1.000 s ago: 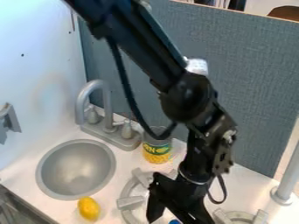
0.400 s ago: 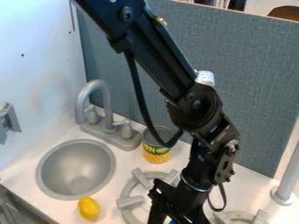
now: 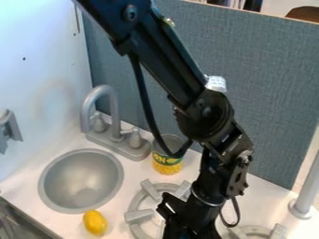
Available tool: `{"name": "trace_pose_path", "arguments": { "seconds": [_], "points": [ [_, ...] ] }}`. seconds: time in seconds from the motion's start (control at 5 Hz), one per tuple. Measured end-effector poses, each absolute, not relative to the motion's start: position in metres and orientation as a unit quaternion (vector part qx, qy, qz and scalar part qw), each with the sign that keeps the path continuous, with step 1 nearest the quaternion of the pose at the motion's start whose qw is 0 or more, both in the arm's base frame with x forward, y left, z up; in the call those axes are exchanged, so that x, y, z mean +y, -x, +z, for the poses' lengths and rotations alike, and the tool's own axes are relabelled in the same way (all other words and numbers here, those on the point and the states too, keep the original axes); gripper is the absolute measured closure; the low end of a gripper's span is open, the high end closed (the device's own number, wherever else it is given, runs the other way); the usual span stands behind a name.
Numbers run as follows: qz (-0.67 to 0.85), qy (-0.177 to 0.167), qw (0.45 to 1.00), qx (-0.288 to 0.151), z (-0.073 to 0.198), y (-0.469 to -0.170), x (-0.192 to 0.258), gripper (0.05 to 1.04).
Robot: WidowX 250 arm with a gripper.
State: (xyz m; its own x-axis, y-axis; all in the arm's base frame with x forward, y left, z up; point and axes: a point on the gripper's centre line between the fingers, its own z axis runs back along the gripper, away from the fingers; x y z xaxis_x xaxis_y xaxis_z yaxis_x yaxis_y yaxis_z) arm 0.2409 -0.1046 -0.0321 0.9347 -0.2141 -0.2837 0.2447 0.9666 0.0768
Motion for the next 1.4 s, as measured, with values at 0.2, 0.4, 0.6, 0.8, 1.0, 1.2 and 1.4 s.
{"name": "trace_pose_path", "arguments": {
  "seconds": [0.2, 0.4, 0.6, 0.8, 1.0, 1.2, 1.4],
  "points": [
    [-0.129, -0.025, 0.984, 0.117, -0.013, -0.244, -0.112, 0.741],
    [-0.145, 0.006, 0.985, 0.088, 0.017, -0.256, -0.118, 0.741],
    [-0.141, 0.019, 0.988, 0.065, 0.04, -0.284, -0.121, 0.741],
    [-0.137, -0.002, 0.989, 0.063, 0.046, -0.309, -0.124, 0.741],
    [-0.115, -0.034, 0.992, 0.039, 0.047, -0.337, -0.124, 0.741],
    [-0.097, -0.068, 0.993, 0.025, 0.036, -0.356, -0.129, 0.741],
    [-0.1, -0.073, 0.992, 0.036, 0.025, -0.36, -0.13, 0.741]
  ]
}}
